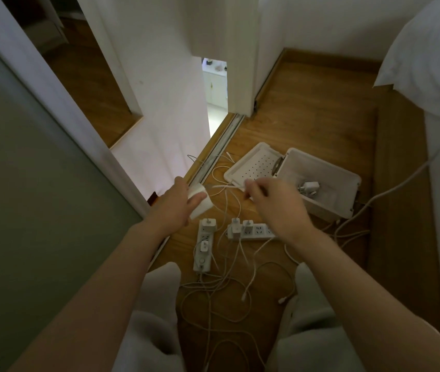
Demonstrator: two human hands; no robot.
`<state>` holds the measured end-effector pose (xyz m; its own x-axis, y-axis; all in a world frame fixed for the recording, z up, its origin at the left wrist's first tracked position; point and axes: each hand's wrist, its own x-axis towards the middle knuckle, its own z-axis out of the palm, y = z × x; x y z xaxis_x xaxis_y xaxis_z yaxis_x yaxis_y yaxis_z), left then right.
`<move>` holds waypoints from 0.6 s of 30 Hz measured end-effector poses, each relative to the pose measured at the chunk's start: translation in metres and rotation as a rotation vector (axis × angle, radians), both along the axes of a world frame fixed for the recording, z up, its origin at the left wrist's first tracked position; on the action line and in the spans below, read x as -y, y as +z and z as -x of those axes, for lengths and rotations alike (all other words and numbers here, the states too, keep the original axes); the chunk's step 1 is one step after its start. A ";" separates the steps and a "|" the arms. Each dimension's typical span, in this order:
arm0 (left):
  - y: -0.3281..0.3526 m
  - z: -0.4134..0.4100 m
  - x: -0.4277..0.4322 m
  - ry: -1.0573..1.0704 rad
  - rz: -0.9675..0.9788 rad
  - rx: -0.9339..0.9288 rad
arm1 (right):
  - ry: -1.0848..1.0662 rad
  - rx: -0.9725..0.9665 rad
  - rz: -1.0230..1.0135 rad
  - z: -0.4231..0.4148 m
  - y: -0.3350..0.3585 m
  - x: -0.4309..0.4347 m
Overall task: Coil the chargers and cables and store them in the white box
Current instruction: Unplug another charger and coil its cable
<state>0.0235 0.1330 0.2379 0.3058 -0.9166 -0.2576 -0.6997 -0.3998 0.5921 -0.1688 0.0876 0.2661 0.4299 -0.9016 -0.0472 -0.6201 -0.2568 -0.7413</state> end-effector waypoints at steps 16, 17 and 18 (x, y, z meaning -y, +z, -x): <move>0.037 0.024 0.009 0.613 0.142 -1.471 | 0.550 -0.244 0.046 -0.029 -0.029 -0.037; 0.039 0.024 0.008 0.589 0.131 -1.487 | 0.544 -0.249 0.028 -0.027 -0.030 -0.030; 0.040 0.024 0.008 0.549 0.121 -1.472 | 0.537 -0.259 0.009 -0.025 -0.031 -0.022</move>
<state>-0.0002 0.1252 0.2783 0.1518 -0.8188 -0.5536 0.7048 -0.3030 0.6414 -0.1439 0.1096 0.2355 0.8015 -0.5618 -0.2049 -0.5618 -0.5899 -0.5801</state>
